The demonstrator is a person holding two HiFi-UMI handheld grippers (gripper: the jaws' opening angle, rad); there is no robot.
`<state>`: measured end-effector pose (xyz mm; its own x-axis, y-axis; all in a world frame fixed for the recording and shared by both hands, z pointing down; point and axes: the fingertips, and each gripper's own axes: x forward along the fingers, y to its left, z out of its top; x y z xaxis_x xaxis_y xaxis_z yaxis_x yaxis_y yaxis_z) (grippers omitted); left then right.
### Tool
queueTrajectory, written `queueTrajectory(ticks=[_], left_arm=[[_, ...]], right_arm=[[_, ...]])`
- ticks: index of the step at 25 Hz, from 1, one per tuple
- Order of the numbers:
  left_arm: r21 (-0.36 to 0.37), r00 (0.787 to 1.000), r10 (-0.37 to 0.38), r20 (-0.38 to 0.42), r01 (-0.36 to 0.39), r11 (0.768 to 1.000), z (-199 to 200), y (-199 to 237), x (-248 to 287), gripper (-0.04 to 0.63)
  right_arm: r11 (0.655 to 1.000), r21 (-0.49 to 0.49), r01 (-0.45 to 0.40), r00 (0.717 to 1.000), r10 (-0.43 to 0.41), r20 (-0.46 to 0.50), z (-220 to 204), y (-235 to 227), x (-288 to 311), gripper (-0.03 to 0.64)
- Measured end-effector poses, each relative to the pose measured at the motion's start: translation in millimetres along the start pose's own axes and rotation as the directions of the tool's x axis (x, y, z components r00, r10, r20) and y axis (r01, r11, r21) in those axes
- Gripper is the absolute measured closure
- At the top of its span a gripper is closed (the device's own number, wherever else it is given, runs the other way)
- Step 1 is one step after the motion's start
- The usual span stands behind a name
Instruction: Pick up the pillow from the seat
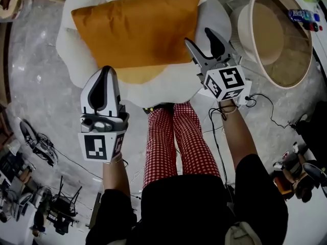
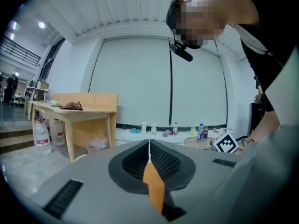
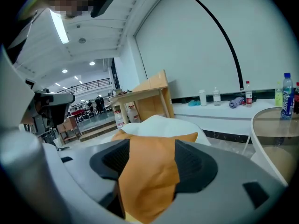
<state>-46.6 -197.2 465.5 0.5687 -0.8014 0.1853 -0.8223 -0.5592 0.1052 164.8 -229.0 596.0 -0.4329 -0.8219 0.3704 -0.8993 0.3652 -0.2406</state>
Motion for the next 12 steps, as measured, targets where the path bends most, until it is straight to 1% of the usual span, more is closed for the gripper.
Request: queueTrajectory(ticks=[3,8,12], left_arm=[[0.018,1.000,0.017,-0.013,-0.017,1.000,-8,4,6,0.584],[0.010,0.999,0.033,-0.025,-0.033,0.999,-19,11,10,0.584],[0.005,0.999,0.047,-0.027,-0.047,0.999,-26,18,8,0.584]], right_arm=[[1.000,-0.004,-0.004,0.999,0.004,-0.033,-14,-11,10,0.321],[0.999,0.034,0.004,0.998,-0.002,-0.062,-33,-29,30,0.308],[0.999,0.038,0.008,0.996,-0.005,-0.092,-51,-39,44,0.307]])
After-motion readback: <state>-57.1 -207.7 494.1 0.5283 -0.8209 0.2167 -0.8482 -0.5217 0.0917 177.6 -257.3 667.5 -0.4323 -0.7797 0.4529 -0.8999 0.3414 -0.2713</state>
